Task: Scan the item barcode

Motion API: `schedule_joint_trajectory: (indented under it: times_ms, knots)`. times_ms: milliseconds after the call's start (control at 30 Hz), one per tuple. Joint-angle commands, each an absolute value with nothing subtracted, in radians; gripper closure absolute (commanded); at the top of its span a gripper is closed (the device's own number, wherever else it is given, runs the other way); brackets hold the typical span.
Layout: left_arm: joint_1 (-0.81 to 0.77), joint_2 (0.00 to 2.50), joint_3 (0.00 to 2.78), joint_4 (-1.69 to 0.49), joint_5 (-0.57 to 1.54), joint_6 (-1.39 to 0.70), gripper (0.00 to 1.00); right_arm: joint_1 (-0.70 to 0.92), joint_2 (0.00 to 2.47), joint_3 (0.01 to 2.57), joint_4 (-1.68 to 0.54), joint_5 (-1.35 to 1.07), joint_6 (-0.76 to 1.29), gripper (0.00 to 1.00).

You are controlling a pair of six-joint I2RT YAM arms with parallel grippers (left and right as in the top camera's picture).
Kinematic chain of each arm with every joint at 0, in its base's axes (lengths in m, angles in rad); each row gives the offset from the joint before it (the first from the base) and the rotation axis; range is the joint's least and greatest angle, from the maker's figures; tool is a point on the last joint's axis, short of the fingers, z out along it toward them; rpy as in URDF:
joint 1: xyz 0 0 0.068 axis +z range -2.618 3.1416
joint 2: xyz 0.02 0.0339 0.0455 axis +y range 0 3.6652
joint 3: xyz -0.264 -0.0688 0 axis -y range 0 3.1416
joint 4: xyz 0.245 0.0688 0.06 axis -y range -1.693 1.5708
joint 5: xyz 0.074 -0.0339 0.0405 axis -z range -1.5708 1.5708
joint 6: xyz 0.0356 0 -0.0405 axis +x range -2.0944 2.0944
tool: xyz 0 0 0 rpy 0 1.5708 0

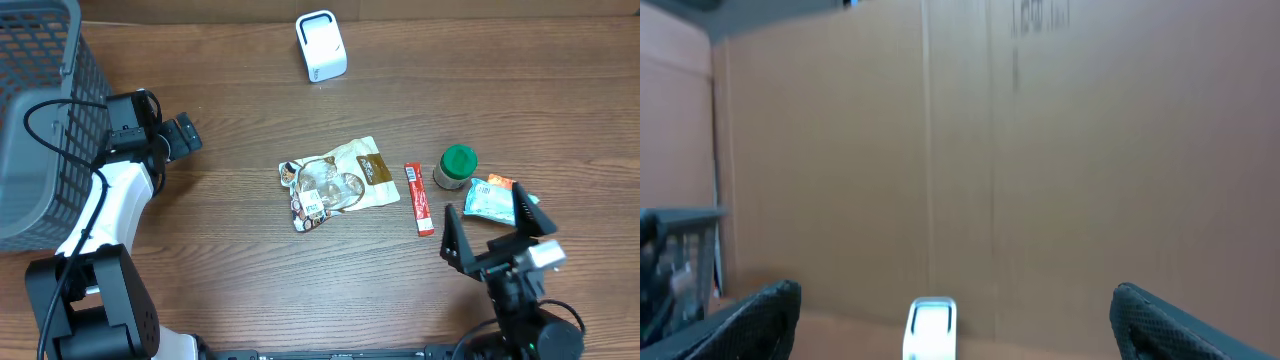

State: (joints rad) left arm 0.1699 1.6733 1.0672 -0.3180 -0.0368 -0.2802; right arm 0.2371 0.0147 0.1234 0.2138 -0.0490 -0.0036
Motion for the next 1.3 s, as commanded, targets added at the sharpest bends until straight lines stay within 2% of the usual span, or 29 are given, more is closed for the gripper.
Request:
schedule_joint_trajectory:
  times_ms: [0,133,467,1267]
  knots:
    - [0.17,1.649,1.084,-0.317,-0.033,-0.265,0.01,0.234,0.003,0.067,0.219,-0.055,-0.003,0.0]
    - [0.17,1.649,1.084,-0.317,-0.033,-0.265,0.0,0.234,0.003,0.009,0.22,-0.068,0.0,0.0]
    - [0.17,1.649,1.084,-0.317,-0.033,-0.265,0.0,0.234,0.003,0.008,-0.084,-0.07,0.0,0.0]
    - [0.17,1.649,1.084,-0.317,-0.033,-0.265,0.01,0.234,0.003,0.008,-0.078,-0.065,-0.001,0.0]
